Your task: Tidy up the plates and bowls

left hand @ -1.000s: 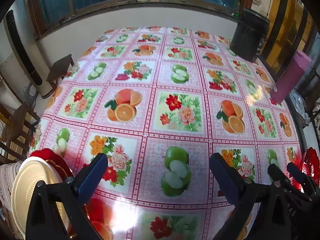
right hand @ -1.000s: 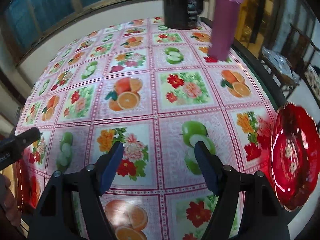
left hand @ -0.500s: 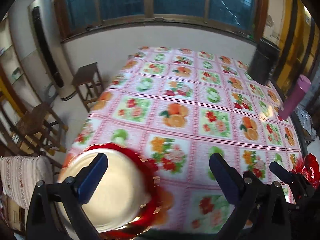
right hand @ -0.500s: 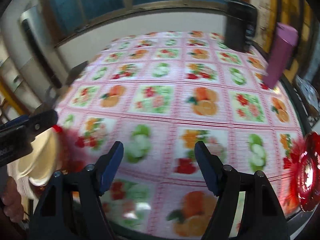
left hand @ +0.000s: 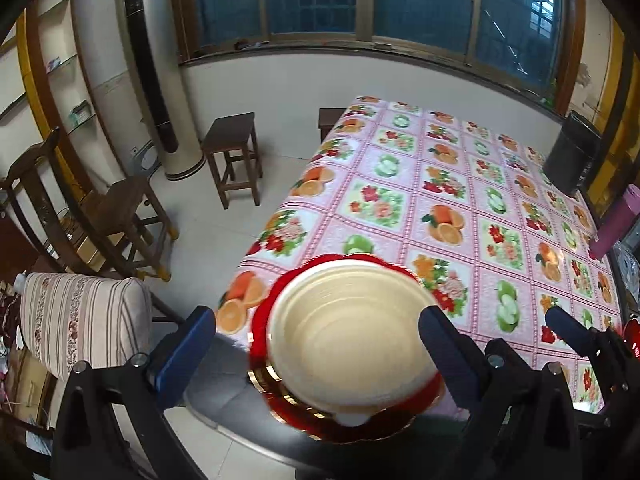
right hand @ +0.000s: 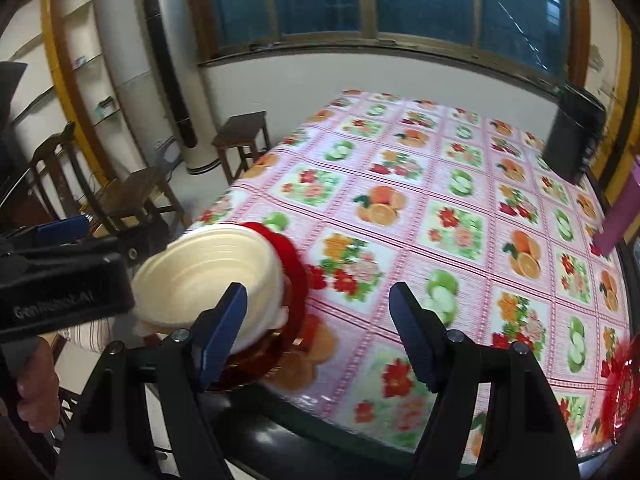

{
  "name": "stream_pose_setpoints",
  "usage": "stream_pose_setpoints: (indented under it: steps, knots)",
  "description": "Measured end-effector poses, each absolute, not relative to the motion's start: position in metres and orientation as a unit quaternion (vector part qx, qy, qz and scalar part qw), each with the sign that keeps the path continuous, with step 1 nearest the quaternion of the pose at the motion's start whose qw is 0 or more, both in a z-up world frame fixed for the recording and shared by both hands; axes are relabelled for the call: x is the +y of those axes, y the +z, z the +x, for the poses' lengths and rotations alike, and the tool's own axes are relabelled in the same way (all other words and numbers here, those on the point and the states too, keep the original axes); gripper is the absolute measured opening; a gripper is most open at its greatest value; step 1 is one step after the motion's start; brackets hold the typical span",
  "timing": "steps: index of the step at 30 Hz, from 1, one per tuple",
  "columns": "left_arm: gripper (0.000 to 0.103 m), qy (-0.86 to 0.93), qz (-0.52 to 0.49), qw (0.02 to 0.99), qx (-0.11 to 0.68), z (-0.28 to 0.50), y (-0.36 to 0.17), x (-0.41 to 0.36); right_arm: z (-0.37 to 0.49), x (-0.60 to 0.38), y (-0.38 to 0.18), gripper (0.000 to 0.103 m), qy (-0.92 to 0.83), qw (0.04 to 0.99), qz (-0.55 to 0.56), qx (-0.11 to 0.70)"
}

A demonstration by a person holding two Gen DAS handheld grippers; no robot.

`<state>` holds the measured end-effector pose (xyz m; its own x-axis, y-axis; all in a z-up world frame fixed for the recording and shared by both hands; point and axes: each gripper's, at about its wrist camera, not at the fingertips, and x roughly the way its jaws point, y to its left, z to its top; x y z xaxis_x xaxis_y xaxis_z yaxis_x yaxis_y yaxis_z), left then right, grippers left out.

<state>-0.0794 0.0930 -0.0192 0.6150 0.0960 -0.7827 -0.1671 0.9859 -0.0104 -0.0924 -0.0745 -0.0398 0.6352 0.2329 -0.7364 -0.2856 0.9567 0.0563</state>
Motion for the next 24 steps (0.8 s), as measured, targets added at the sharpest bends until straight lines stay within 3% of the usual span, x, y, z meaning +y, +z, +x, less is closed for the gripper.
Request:
stream_pose_setpoints:
  steps: [24]
  knots:
    - [0.103, 0.077, -0.06, 0.895, 0.435, -0.089, -0.02, 0.136, -0.102, -0.023, -0.035, 0.074, 0.16, 0.904, -0.063, 0.391]
